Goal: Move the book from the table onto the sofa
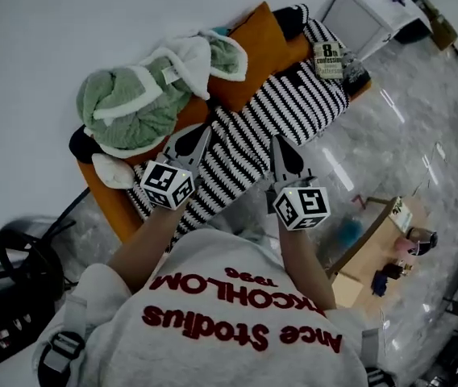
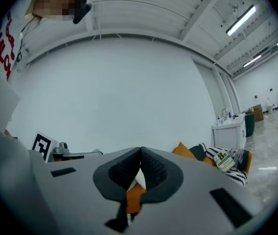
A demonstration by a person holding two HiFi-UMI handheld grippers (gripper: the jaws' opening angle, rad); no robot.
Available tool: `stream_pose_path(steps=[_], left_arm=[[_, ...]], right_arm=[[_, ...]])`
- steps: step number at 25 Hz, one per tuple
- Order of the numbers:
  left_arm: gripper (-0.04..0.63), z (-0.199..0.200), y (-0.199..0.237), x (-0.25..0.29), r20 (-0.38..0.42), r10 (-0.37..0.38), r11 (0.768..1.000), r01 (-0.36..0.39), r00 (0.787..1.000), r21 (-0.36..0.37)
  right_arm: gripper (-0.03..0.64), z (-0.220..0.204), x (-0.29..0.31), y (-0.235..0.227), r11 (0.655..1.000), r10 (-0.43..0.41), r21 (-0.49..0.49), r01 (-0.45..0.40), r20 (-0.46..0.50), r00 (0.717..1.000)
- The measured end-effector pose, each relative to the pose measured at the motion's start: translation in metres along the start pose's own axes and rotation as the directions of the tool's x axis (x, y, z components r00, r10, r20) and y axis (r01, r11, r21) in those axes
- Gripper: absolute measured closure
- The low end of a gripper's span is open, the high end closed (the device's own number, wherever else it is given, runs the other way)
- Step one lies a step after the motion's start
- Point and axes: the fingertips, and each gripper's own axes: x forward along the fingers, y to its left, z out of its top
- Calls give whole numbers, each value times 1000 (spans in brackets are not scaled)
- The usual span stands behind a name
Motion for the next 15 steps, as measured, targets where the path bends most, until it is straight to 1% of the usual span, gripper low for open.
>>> stream_pose_path(steps=[4, 7, 10, 15], left_arm=[[578, -4, -50, 47, -13, -90, 996, 90, 996, 1], [578, -7, -93, 81, -23, -165, 986, 165, 986, 3], [578, -10, -139, 118, -33, -241, 970, 242, 970, 4], [578, -18, -223, 177, -39, -359, 933, 359, 933, 4]], right_arm=[[591, 13, -40, -56, 995, -101, 9, 100, 28, 995], [591, 21, -76, -98, 983, -185, 21, 184, 44, 982], [591, 30, -111, -142, 965, -263, 34, 261, 61, 963], [591, 47, -177, -213, 929, -369, 30, 368, 85, 925]])
